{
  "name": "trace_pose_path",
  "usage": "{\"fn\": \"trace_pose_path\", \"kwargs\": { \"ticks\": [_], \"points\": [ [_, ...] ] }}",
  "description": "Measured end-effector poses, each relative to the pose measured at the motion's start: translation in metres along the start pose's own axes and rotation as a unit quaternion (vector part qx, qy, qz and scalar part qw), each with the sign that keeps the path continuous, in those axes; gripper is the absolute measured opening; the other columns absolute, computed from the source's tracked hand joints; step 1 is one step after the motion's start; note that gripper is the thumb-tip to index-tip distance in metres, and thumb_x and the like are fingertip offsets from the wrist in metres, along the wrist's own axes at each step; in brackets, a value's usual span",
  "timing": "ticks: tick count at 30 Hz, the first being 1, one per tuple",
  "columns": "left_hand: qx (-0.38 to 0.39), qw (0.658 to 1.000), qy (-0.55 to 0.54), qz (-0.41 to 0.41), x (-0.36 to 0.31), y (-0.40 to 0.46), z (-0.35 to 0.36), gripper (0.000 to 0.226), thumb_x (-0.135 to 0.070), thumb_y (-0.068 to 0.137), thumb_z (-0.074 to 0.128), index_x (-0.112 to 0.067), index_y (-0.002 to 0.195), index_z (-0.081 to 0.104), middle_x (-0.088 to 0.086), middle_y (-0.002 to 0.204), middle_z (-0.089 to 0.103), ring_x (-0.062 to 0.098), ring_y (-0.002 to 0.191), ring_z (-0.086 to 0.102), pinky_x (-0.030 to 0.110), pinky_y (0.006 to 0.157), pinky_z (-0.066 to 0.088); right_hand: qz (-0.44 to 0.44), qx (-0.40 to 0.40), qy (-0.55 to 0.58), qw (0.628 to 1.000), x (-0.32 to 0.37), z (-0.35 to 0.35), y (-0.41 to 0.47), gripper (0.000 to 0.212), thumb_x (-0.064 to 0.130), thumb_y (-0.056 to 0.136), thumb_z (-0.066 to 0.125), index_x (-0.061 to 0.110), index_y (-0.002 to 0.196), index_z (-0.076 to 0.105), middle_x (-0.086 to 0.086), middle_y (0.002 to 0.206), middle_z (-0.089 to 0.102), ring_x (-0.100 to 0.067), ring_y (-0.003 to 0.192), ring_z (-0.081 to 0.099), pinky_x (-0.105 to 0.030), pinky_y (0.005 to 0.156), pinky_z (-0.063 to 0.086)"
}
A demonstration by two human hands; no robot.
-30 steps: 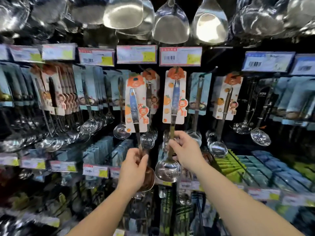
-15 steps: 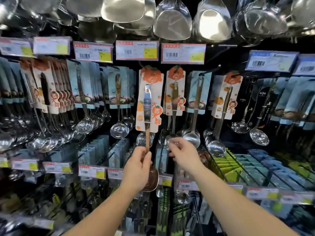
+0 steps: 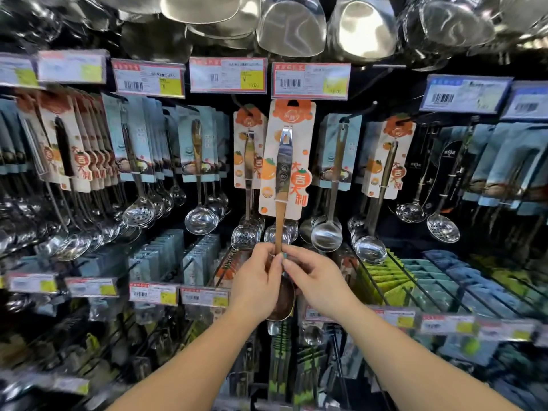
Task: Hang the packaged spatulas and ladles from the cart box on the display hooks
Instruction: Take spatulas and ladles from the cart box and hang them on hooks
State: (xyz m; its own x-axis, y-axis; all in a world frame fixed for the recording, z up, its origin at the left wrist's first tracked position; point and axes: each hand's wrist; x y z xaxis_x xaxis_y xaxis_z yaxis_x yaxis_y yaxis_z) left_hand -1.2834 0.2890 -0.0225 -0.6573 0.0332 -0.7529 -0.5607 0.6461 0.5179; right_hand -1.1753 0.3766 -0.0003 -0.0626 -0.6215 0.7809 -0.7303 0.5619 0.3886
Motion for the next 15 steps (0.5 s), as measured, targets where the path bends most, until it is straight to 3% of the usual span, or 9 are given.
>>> {"fn": "trace_pose_path", "kwargs": {
  "ticks": [2, 5, 7, 11, 15],
  "points": [
    [0.004, 1.000, 0.004, -0.002, -0.001, 0.001, 0.001, 0.007, -0.035, 0.096, 0.044, -0.041, 0.101, 0.045, -0.012, 0.090, 0.066, 0.011, 0.088, 0.063, 0.042, 0.079, 0.051, -0.001, -0.003, 0.007, 1.000, 0.000, -0.002, -0.002, 0.035, 0.022, 0.095, 0.056, 0.025, 0.129, 0.061, 0.011, 0.121, 0.066, 0.001, 0.111, 0.059, -0.022, 0.098, 0.048],
    [0.013, 1.000, 0.012, 0.006, -0.006, 0.003, 0.002, 0.006, -0.033, 0.097, 0.043, -0.036, 0.102, 0.047, -0.011, 0.085, 0.064, 0.013, 0.083, 0.061, 0.038, 0.074, 0.050, 0.003, -0.010, 0.017, 1.000, -0.001, -0.006, -0.002, 0.033, 0.017, 0.096, 0.055, 0.026, 0.127, 0.061, 0.012, 0.114, 0.068, 0.007, 0.097, 0.062, -0.011, 0.084, 0.048],
    [0.020, 1.000, 0.017, 0.014, -0.009, 0.003, 0.004, 0.007, -0.032, 0.098, 0.043, -0.030, 0.102, 0.048, -0.010, 0.080, 0.062, 0.013, 0.078, 0.059, 0.037, 0.070, 0.049, 0.005, -0.015, 0.027, 1.000, -0.001, -0.009, -0.001, 0.031, 0.015, 0.096, 0.055, 0.026, 0.123, 0.063, 0.020, 0.106, 0.067, 0.015, 0.088, 0.060, -0.006, 0.078, 0.045],
    [0.022, 0.999, 0.022, 0.014, -0.010, 0.006, 0.009, 0.004, -0.031, 0.098, 0.042, -0.031, 0.096, 0.045, -0.008, 0.074, 0.059, 0.009, 0.072, 0.056, 0.035, 0.065, 0.046, 0.005, -0.024, 0.029, 0.999, -0.002, -0.012, 0.000, 0.031, 0.012, 0.096, 0.055, 0.028, 0.121, 0.062, 0.033, 0.099, 0.060, 0.024, 0.089, 0.056, 0.000, 0.080, 0.041],
    [0.021, 0.999, 0.027, 0.021, -0.007, 0.007, 0.013, 0.004, -0.031, 0.098, 0.042, -0.031, 0.097, 0.046, -0.010, 0.073, 0.058, 0.007, 0.071, 0.055, 0.032, 0.063, 0.043, 0.013, -0.023, 0.016, 1.000, -0.006, -0.013, 0.000, 0.031, 0.013, 0.097, 0.052, 0.028, 0.122, 0.063, 0.037, 0.065, 0.060, 0.019, 0.064, 0.055, -0.004, 0.065, 0.042]
  ]
}}
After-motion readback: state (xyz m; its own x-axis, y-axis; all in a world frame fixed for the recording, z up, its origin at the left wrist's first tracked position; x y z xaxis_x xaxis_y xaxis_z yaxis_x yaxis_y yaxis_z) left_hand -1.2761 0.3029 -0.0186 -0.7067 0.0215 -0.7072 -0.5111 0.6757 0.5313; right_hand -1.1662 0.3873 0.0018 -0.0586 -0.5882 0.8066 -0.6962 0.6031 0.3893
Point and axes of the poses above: each hand's wrist, its own y-axis towards the middle knuckle, its own z-axis out of the palm, x = y × z
